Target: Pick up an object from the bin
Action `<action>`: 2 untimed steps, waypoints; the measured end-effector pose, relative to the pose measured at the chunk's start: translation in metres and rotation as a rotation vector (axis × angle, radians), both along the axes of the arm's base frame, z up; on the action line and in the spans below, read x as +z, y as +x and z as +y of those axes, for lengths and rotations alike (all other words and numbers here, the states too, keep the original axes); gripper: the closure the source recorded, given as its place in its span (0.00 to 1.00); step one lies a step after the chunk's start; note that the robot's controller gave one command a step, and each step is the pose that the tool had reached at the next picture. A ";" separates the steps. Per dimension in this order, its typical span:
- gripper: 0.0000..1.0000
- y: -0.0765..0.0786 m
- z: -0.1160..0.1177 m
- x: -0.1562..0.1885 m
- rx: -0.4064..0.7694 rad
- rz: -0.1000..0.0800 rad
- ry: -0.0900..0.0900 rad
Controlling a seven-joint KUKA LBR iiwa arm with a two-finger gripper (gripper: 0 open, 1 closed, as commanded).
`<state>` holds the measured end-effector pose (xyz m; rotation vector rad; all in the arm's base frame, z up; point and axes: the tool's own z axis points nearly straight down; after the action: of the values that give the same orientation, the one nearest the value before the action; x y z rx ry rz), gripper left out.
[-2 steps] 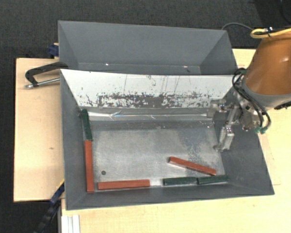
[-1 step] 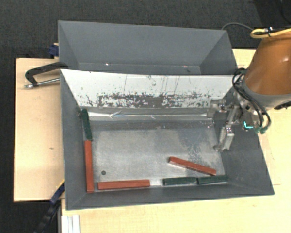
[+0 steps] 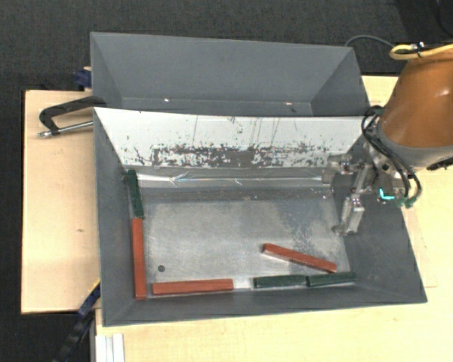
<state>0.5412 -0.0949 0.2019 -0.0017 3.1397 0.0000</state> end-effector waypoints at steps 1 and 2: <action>1.00 0.000 0.000 0.000 0.000 0.000 0.000; 0.00 0.000 0.000 0.000 0.000 0.000 0.000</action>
Offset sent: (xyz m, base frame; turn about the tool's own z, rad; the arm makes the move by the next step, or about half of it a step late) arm 0.0000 0.0000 0.0000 0.0000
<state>0.5412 -0.0948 0.2019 -0.0018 3.1397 0.0001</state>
